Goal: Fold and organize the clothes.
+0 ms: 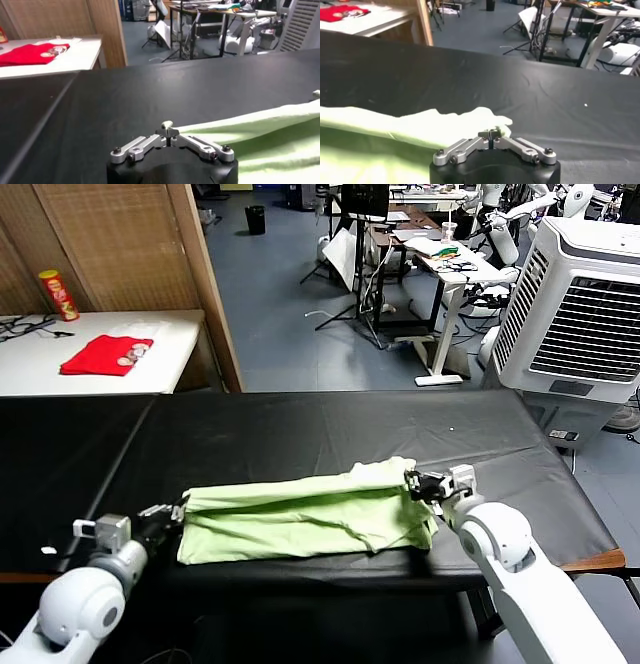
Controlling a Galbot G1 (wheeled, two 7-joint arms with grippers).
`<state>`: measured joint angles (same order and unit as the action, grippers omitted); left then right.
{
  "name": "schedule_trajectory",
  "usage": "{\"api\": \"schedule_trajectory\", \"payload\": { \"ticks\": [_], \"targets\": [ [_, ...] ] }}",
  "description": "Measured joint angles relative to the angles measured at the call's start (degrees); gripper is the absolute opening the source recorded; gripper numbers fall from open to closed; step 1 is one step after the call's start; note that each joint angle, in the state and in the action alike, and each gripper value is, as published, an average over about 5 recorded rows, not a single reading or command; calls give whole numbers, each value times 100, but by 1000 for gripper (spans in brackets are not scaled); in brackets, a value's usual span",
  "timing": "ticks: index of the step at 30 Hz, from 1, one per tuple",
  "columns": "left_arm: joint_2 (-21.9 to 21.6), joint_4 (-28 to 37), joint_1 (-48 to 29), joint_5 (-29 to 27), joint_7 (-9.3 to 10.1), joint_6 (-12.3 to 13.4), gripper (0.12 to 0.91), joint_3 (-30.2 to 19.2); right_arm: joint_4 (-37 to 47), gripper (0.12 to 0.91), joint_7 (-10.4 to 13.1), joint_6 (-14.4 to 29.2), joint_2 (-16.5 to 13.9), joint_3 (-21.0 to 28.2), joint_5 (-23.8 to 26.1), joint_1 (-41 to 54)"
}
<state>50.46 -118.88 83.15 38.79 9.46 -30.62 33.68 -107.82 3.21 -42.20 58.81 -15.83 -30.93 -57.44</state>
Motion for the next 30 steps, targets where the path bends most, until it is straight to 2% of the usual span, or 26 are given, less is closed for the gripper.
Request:
{"api": "schedule_trajectory", "payload": {
  "ticks": [4,7,9,15,18,21,25,30],
  "targets": [
    [45,-45,129,-159,-3,-68,130,4,-114,143,-43,0,-33,-9,-2,-135],
    [69,-90,204,-289,-15,-142,147,12,-239,237,-46,0,-86,-56,-9,-247],
    [79,-132,254,-341,-39,-192,210,33,-338,343,-40,0,-123,-99,-12,-316],
    [54,-232,317,-344,-183,-323,538,142,-512,673,-8,0,-121,-281,-97,-321],
    [85,-210,210,-195,-124,-287,696,178,-420,774,60,22,-12,-311,-71,-158],
    [162,-59,-29,26,-32,-214,781,156,-149,795,78,198,138,-255,113,83],
    [284,296,-444,221,-26,-161,797,29,422,798,-2,474,382,-77,471,445],
    [482,783,-879,396,-63,-179,798,-167,1080,784,-73,554,676,105,747,755]
  ]
}}
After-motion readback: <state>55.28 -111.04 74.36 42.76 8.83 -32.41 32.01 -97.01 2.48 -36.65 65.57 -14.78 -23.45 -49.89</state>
